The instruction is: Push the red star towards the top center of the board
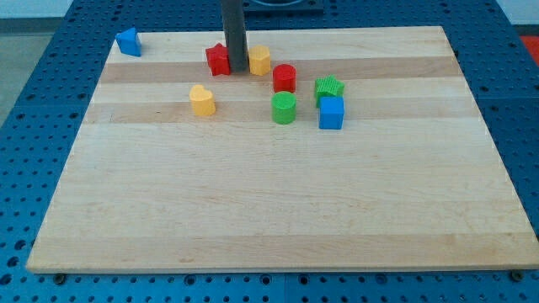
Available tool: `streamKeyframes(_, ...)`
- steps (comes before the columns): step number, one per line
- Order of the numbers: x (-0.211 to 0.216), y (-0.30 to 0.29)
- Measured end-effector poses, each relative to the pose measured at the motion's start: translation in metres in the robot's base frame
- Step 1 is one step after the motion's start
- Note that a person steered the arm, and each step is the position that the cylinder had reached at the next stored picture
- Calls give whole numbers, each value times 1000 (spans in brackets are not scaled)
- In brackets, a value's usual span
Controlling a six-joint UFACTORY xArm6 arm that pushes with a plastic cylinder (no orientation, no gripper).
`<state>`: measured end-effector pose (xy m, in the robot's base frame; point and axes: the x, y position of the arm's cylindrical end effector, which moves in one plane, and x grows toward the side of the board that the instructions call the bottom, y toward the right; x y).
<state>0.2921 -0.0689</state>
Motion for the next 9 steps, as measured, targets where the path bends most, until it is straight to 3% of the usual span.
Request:
streamKeyframes(1, 42, -12)
streamKeyframes(2, 37, -66)
streamKeyframes(3, -6, -74)
streamKeyframes(5, -20, -9)
streamKeyframes(7, 18, -5)
streamKeyframes(9, -33, 6)
